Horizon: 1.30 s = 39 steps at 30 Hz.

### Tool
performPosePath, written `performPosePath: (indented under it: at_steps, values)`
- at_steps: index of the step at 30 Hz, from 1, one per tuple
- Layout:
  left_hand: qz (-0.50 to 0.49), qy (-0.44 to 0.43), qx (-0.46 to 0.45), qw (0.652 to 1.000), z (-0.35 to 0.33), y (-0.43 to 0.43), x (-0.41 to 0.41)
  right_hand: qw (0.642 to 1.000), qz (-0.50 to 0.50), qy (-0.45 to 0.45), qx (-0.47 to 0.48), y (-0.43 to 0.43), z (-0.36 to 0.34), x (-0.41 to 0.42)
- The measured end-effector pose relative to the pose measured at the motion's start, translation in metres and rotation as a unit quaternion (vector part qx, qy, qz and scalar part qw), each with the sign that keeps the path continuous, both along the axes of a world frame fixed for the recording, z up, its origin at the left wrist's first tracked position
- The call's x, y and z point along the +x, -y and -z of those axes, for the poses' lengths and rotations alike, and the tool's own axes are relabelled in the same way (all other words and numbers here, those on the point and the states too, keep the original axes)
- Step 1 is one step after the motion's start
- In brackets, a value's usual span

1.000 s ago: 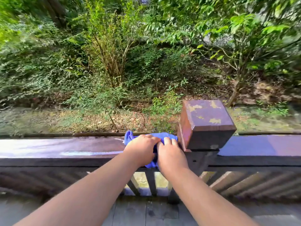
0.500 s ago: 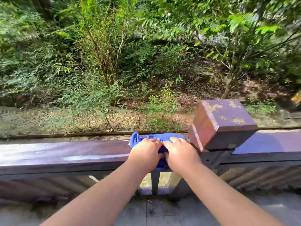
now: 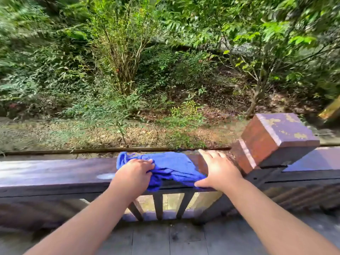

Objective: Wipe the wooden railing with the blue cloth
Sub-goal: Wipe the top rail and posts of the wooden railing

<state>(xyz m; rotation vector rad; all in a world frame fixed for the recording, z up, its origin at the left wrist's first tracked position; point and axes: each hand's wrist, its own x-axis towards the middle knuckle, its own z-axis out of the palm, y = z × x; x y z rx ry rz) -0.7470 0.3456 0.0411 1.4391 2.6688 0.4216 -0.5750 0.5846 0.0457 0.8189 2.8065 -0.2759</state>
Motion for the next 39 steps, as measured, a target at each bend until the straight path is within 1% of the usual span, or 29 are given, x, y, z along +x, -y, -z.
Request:
performPosePath:
  at_steps: [3,8,10,13,15,17,22,25,27,30,32,34,36,39]
  values:
    - [-0.07,0.018,0.002,0.997,-0.003,0.041,-0.018,0.999,-0.02,0.035,0.005,-0.003,-0.007,-0.001]
    - [-0.119,0.026,-0.053,0.991,-0.01,0.088,-0.043,0.998,-0.012,0.06,0.004,0.001,-0.018,-0.006]
    - [-0.107,0.012,-0.078,0.991,-0.012,0.094,-0.04,0.998,-0.008,0.069,0.007,0.002,-0.02,-0.008]
    - [-0.049,-0.03,-0.112,0.992,-0.004,0.09,-0.028,0.997,-0.003,0.078,0.006,0.005,-0.022,-0.01]
    - [-0.045,-0.06,-0.095,0.993,0.0,0.082,-0.023,0.997,-0.001,0.079,0.0,0.005,-0.023,-0.011]
    - [-0.039,-0.06,-0.057,0.996,0.003,0.07,-0.016,0.997,-0.003,0.079,-0.004,0.004,-0.022,-0.01]
    - [0.036,-0.075,0.001,0.997,0.003,0.013,0.03,0.998,-0.012,0.058,-0.001,0.001,-0.015,-0.006]
    - [0.06,-0.084,0.016,0.995,-0.005,-0.032,0.059,0.999,-0.014,0.037,0.004,-0.001,-0.009,-0.004]
    - [0.061,-0.073,0.034,0.995,-0.003,-0.059,0.069,0.999,-0.021,0.027,0.01,-0.004,-0.006,-0.005]
    - [0.058,-0.085,0.021,0.994,0.003,-0.082,0.075,0.999,-0.017,0.042,0.006,-0.005,0.0,-0.008]
    - [0.072,-0.093,0.012,0.993,0.009,-0.081,0.073,0.999,-0.005,0.051,0.013,-0.002,0.002,-0.012]
    - [0.078,-0.087,0.031,0.993,0.015,-0.068,0.066,0.998,0.004,0.056,0.009,0.003,0.001,-0.019]
    - [0.064,-0.077,0.055,0.993,0.018,-0.046,0.053,0.998,-0.012,0.057,-0.005,0.013,-0.003,-0.031]
    - [0.031,-0.061,0.06,0.996,0.017,-0.01,0.03,0.998,-0.05,0.045,-0.019,0.038,-0.004,-0.05]
